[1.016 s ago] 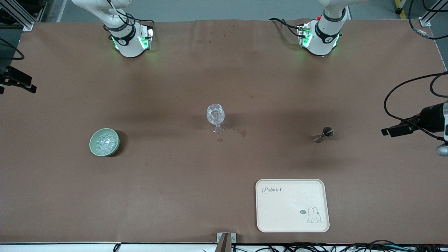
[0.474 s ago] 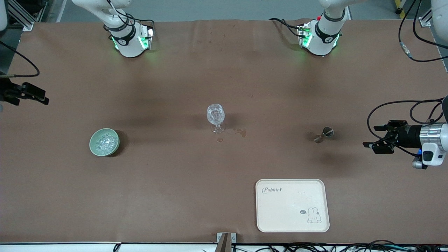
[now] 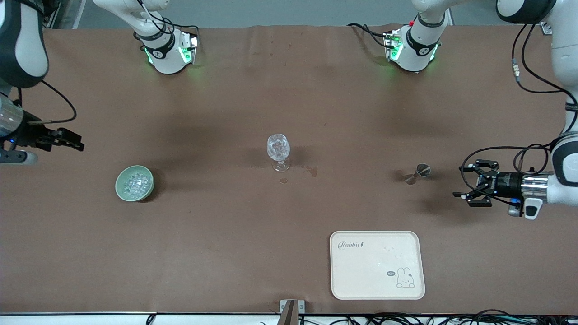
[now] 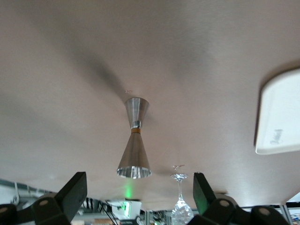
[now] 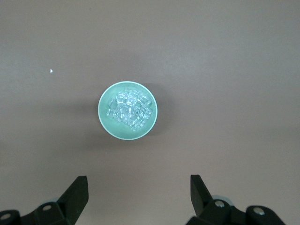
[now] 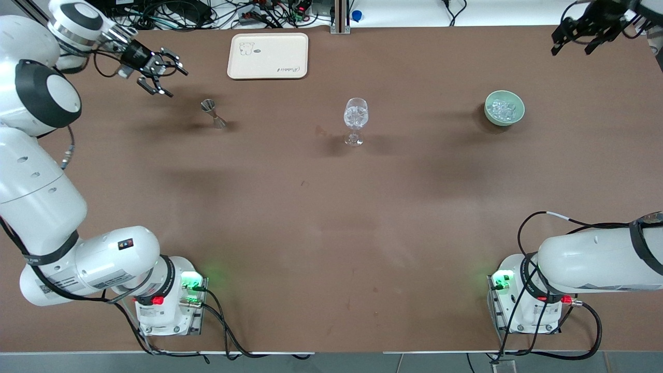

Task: Pour wine and add ice with both arms
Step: 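Grasp the metal jigger with the left gripper while the right gripper lowers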

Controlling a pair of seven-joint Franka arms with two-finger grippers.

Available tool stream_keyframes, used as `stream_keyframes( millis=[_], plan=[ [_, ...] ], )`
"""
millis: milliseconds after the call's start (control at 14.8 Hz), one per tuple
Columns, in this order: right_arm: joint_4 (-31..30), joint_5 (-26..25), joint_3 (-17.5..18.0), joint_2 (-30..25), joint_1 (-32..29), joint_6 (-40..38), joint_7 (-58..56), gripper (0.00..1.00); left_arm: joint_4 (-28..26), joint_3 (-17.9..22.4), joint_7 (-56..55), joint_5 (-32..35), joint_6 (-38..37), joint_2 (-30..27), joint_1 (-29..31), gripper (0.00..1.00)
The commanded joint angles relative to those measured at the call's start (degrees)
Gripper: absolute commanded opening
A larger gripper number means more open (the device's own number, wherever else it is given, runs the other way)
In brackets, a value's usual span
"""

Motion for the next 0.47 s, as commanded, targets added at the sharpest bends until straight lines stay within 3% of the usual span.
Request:
stream_keyframes(
  millis=[0, 406],
  plan=[
    [-3.4, 1.0, 0.5, 2.3, -0.3, 5.5, -0.6, 0.95, -1.9, -0.2, -0.9, -3.5, 0.9, 1.2, 1.1, 1.00],
    [-7.2, 1.0, 1.0, 9.7, 0.2, 16.5, -0.6, 0.92, -10.4, -0.3, 3.0, -10.2, 5.8, 1.7, 1.4, 1.00]
  ],
)
